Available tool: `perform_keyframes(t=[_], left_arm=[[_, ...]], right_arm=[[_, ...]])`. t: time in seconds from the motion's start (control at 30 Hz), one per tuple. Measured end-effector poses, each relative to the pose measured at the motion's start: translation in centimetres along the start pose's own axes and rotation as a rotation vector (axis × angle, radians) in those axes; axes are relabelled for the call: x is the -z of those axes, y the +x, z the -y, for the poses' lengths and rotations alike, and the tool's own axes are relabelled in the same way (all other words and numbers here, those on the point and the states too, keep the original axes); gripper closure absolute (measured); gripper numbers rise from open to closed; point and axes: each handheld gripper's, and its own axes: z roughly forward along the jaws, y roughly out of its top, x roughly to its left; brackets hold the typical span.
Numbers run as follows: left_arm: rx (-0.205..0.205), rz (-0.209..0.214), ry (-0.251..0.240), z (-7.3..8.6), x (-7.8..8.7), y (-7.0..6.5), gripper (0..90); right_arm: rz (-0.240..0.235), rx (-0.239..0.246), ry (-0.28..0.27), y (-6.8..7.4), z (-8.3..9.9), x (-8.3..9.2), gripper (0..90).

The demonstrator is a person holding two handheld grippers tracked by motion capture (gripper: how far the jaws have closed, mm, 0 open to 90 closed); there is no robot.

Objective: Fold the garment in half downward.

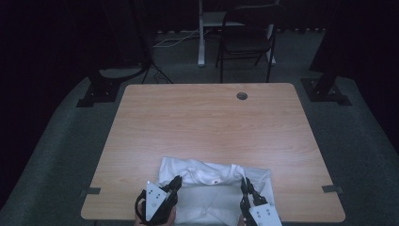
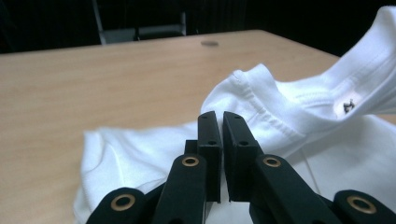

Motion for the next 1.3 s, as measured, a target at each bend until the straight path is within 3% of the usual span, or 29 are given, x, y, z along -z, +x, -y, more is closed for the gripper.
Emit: perform_keyframes(t=[0.07, 0.13, 0.3, 0.5, 0.6, 0.63, 0.83, 1.1, 1.3], left_arm=[[0.007, 0.007, 0.025, 0.6, 0.0, 0.2, 87.0], [0.018, 0.019, 0.06, 1.3, -0.1, 0.2, 86.8], [0.012, 0.043, 0.143, 2.7, -0.8, 0.0, 86.3], [0.01, 0.056, 0.204, 3.2, -2.2, 0.0, 85.2], [0.013, 0.053, 0.209, 3.2, -2.4, 0.1, 85.2], [0.015, 0.056, 0.225, 3.1, -2.7, 0.2, 85.2], [0.019, 0.067, 0.269, 2.9, -3.5, 0.4, 85.2], [0.02, 0.075, 0.311, 2.6, -4.2, 0.7, 84.6], [0.014, 0.065, 0.352, 1.5, -6.0, 1.2, 84.7]], right_arm=[[-0.005, 0.002, 0.015, 0.1, 0.5, 0.3, 86.1], [-0.014, 0.001, 0.073, 0.2, 2.0, 0.6, 86.1], [-0.014, -0.021, 0.17, 0.1, 3.7, 0.1, 86.1], [-0.01, -0.068, 0.276, -0.7, 5.1, -1.2, 85.7], [-0.011, -0.063, 0.299, -0.7, 5.4, -1.6, 85.5], [-0.017, -0.066, 0.332, -0.8, 5.7, -2.0, 85.2], [-0.031, -0.085, 0.371, -1.0, 5.9, -2.8, 85.0], [-0.033, -0.074, 0.388, -1.0, 5.9, -3.3, 84.9], [-0.033, -0.037, 0.462, -1.4, 4.8, -5.5, 85.2]])
